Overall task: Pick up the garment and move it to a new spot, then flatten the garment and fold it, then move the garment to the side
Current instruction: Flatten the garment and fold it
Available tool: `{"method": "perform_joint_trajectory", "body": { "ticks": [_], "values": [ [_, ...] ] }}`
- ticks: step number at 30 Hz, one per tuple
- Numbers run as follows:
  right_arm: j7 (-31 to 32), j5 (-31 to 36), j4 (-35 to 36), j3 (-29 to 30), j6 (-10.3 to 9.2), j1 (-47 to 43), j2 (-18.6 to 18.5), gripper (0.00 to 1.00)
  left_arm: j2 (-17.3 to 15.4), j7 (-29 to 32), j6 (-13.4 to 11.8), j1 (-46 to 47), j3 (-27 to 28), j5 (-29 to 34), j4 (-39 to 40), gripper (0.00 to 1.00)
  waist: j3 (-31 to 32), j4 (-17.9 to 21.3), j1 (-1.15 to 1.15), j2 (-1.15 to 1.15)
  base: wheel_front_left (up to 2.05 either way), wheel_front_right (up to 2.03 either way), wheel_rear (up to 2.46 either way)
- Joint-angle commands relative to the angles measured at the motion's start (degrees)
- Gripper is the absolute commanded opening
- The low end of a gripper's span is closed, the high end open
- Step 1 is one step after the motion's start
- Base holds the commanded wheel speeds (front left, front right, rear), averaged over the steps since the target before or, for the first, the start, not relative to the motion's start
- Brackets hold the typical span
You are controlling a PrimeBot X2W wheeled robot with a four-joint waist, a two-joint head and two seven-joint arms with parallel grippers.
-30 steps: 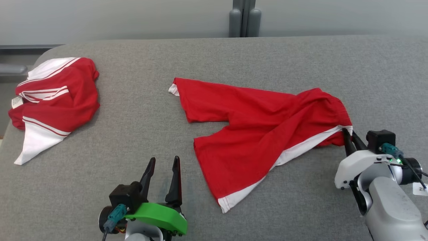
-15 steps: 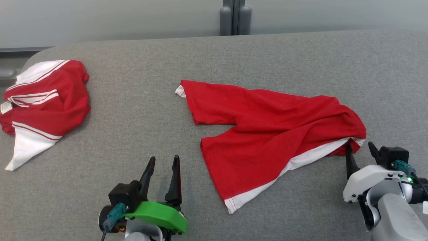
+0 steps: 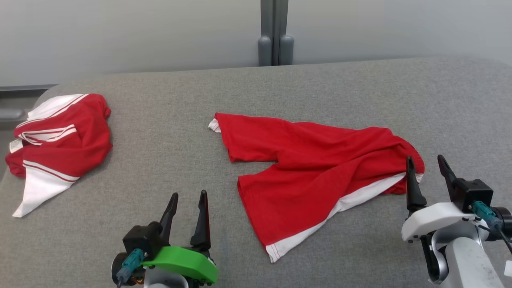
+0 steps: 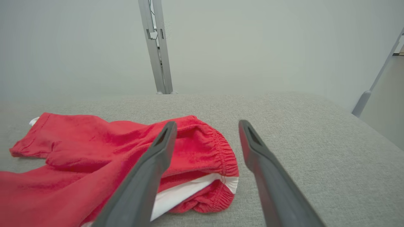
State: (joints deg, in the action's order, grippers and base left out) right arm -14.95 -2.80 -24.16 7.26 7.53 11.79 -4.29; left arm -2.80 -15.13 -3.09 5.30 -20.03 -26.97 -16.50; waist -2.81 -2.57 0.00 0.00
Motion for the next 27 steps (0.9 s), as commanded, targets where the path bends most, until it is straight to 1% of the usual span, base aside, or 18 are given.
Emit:
{"method": "perform_joint_trajectory", "body": {
  "ticks": [1,5,9,12,17,27],
  "values": [
    [-0.19,0.17,1.7,-0.24,-0.08,-1.63,0.31,1.0,-0.17,-0.03,-0.2,-1.15,0.57,0.82,0.11,1.0,1.34,0.04,0.0,0.0,0.0,0.0,0.0],
    [-0.22,0.64,5.63,-0.6,-0.07,-4.37,1.07,1.0,-0.17,-0.03,-0.76,-3.01,1.43,1.14,0.4,1.0,2.76,-0.44,0.0,0.0,0.0,0.0,0.0],
    [-0.24,-0.63,7.49,-1.87,-0.07,-6.6,1.35,1.0,-0.17,-0.03,-1.1,-4.81,2.23,1.85,1.33,1.0,3.48,-1.09,0.0,0.0,0.0,0.0,0.0],
    [-0.25,-2.92,7.87,-3.63,-0.07,-7.88,1.33,1.0,-0.17,-0.03,-1.21,-5.82,2.52,2.25,1.91,1.0,3.94,-1.57,0.0,0.0,0.0,0.0,0.0],
    [-0.26,-4.12,7.77,-4.67,-0.07,-9.03,1.32,1.0,-0.17,-0.03,-1.3,-6.52,2.91,2.69,2.44,1.0,4.41,-1.93,0.0,0.0,0.0,0.0,0.0],
    [0.19,-4.23,7.44,-5.94,-0.08,-9.21,1.34,1.0,-0.17,-0.03,-1.4,-6.61,2.7,3.35,2.74,1.0,4.32,-1.4,0.0,0.0,0.0,0.0,0.0]
  ]
}}
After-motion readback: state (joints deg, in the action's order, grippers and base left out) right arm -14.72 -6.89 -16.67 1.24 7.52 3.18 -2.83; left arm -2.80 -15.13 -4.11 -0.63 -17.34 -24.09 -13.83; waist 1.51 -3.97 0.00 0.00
